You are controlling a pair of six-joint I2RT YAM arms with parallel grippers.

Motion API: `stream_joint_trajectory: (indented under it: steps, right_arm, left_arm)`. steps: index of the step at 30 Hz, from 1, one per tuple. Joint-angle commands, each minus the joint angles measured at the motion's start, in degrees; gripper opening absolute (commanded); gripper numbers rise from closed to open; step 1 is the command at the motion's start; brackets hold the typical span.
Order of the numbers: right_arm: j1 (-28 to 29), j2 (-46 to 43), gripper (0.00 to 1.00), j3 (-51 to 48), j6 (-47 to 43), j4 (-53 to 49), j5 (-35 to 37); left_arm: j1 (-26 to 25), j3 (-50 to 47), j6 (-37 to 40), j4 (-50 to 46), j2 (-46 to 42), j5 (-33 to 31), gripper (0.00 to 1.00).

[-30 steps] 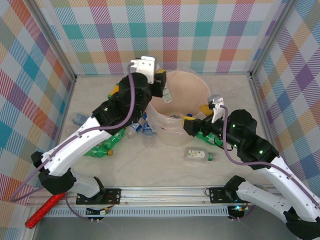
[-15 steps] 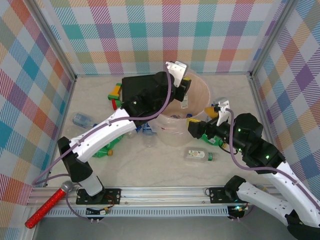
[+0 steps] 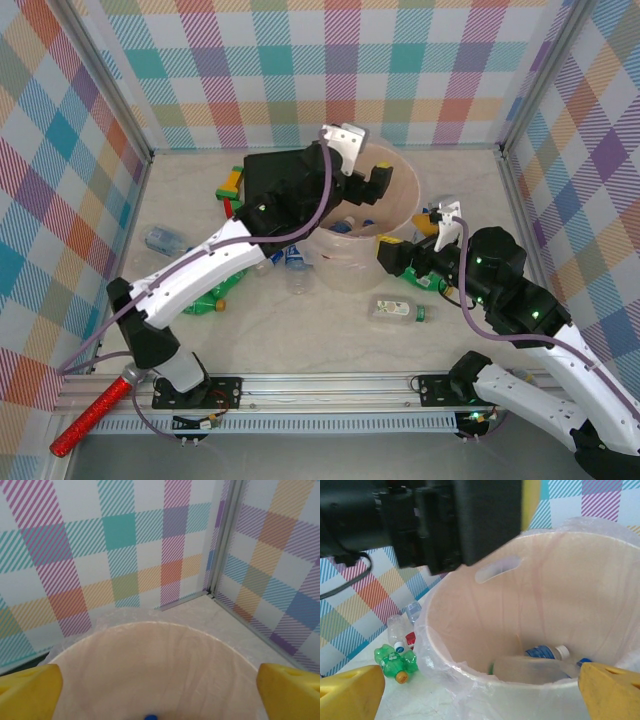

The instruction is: Put the plastic bottles in the bin

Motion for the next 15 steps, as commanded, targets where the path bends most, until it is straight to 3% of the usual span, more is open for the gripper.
stream_joint_trajectory:
  steps: [1, 15]
  right_arm:
    - [0.31, -0.49, 0.99, -0.17, 1.29, -0.2, 2.45]
    - [-0.61, -1.2, 0.99, -0.6, 14.19, -11.66, 22.95]
  left_arm:
    - [0.12, -2.05, -3.08, -1.47, -5.06, -0.64, 1.0]
    - [0.0, -13.09, -11.77, -4.88, -18.65, 3.82, 1.0]
